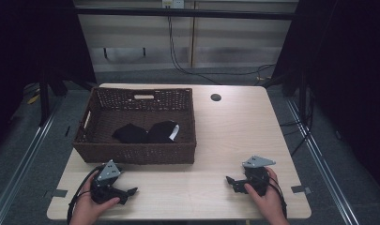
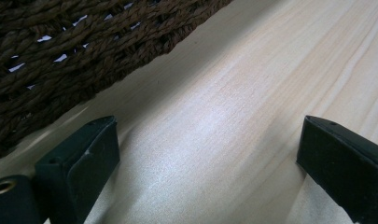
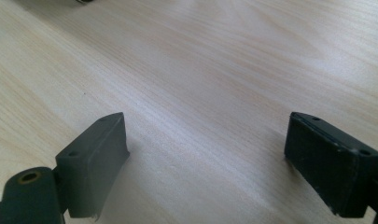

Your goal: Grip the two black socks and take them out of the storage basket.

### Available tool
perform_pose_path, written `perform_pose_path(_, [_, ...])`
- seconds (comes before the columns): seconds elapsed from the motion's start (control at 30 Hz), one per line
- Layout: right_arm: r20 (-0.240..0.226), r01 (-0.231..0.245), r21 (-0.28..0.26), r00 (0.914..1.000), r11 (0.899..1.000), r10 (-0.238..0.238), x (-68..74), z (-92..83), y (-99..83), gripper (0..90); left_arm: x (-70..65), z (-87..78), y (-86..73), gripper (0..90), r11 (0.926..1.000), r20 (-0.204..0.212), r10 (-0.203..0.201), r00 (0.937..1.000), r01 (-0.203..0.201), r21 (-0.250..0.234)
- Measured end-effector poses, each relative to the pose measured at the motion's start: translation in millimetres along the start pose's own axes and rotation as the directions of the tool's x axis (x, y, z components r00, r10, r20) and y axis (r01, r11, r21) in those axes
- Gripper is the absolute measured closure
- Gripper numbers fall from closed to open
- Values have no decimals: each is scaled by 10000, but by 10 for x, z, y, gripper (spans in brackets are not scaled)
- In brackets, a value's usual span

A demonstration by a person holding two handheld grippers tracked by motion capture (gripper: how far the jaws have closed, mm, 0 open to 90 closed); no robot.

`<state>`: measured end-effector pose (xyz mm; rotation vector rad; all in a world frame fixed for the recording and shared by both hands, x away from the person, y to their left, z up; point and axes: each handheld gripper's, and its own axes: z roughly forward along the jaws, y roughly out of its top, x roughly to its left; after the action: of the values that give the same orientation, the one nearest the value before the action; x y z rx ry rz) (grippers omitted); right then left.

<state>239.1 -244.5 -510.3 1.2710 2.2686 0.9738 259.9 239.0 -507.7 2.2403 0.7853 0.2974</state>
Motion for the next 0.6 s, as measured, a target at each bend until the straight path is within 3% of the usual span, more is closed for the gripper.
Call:
perform_pose_path(0.17, [0,2,1,10000,10000,-2,0,0,0,125,-5,4,15,54,9999,-40,-70,10000,70,82])
perform_pose_path(0.33, [-2,-5,-1,10000,10000,5,0,0,0,125,-40,-22,100,124,9975,-30,-115,9999,117,691])
perform_pose_path(0.37, [-5,-24,-8,10000,10000,24,2,1,1,125,-39,-35,115,156,9960,-38,1,10000,3,898])
perform_pose_path(0.6, [4,-4,-4,10000,10000,4,0,0,0,125,-79,-86,212,160,9828,191,-8,9998,-27,1844])
